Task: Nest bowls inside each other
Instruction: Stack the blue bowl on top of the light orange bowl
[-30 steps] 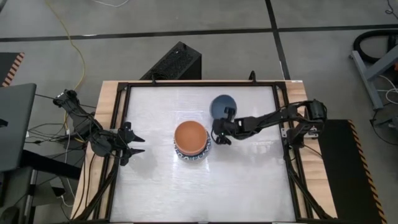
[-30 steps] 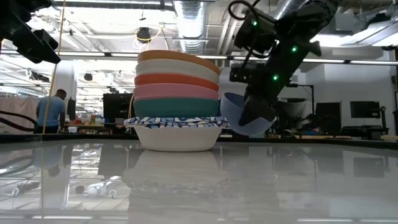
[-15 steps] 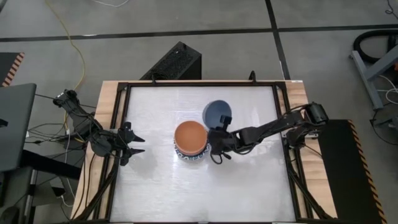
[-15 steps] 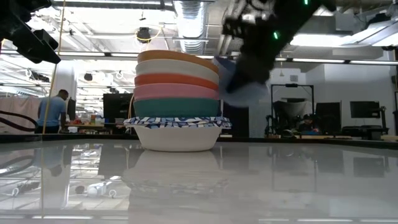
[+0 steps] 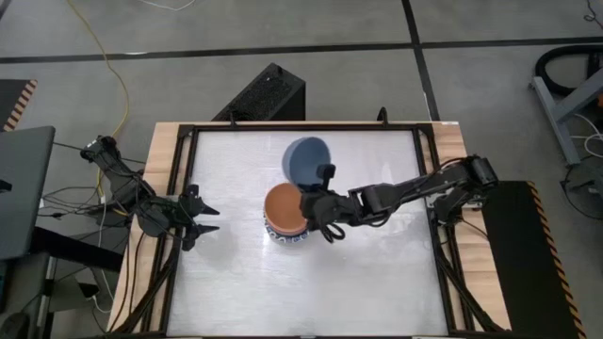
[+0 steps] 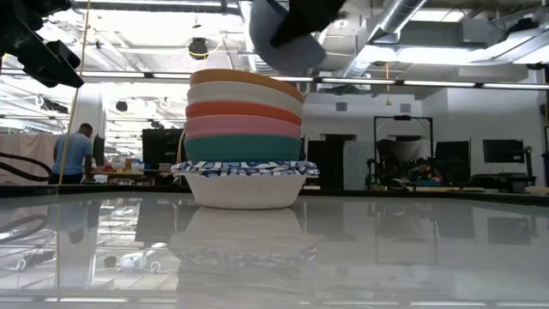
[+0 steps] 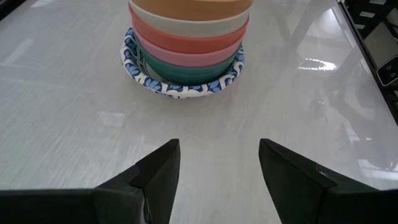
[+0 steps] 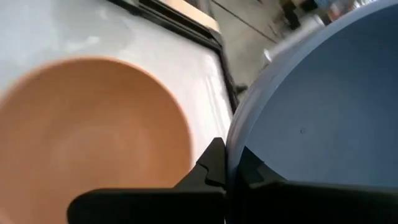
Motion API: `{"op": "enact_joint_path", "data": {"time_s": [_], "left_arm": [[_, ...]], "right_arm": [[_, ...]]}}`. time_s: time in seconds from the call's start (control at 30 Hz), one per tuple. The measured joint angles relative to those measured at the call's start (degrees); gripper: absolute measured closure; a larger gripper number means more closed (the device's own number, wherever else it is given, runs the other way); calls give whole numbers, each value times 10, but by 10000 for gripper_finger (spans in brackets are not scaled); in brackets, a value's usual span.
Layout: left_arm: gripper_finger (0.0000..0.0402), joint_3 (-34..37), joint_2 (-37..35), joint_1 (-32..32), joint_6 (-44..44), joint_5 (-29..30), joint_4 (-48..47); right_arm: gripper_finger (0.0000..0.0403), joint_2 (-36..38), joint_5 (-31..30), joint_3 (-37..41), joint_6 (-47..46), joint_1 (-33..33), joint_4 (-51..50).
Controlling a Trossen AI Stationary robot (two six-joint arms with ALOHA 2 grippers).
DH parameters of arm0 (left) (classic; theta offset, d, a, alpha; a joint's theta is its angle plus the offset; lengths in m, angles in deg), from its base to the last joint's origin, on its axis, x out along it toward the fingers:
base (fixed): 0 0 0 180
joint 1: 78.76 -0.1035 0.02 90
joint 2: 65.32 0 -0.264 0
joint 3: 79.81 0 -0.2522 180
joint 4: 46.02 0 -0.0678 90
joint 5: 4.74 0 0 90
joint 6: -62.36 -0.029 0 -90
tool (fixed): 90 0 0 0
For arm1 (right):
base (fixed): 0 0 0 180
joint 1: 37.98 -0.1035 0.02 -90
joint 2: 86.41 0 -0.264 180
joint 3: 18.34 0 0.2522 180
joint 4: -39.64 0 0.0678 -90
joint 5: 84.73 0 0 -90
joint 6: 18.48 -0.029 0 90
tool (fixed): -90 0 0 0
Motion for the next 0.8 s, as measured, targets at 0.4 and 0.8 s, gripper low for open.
{"op": "enact_joint_path", "data": {"time_s": [0.4,0.8], "left_arm": [[194,0,0,0,0,0,0],[194,0,0,0,0,0,0]], "right_arm": [[395,0,260,-1,155,5,35],[396,0,333,-1,122,5,-80]]}}
